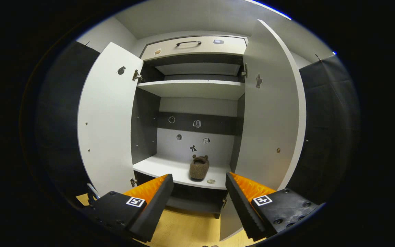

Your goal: Grab one shoe with the right hand and put it into the shoe cabinet, grab the other shoe with the left hand and put it into the shoe cabinet; then close the right door with the right hand and the left door with the left hand.

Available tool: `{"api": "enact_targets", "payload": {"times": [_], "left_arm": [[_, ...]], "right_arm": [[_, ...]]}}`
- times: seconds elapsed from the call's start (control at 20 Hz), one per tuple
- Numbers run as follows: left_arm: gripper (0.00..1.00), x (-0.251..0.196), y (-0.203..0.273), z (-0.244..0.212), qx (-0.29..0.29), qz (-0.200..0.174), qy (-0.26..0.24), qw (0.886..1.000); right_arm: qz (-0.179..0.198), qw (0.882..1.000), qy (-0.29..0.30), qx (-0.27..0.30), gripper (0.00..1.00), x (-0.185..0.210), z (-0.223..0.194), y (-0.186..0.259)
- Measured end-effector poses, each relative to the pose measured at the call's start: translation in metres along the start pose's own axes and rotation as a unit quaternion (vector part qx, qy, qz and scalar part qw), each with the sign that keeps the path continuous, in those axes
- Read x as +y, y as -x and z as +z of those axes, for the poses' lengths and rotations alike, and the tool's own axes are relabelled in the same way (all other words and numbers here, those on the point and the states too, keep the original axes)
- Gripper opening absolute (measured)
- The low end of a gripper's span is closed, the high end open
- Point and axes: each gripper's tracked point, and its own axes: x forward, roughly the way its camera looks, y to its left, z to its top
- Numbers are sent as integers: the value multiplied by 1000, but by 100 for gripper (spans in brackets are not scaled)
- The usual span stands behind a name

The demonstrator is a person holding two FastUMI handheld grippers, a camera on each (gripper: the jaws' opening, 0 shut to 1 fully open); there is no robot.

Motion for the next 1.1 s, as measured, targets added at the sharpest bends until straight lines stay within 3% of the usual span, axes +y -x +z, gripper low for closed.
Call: {"api": "enact_targets", "payload": {"times": [0.3, 0.55, 0.85, 1.1], "left_arm": [[4, -9, 10, 173, -117, -2, 3, 993], [5, -13, -49, 279, -170, -1, -17, 985], [5, 13, -151, 355, -170, 34, -3, 985], [4, 36, -218, 369, -138, 72, -13, 988]], "right_arm": [[10, 1000, -19, -4, 98, -3, -6, 4], [17, 999, -41, 2, 98, -7, -15, 1], [16, 999, -29, 18, 98, -14, -28, -6], [23, 999, -26, 21, 98, -16, -29, -15]]}}
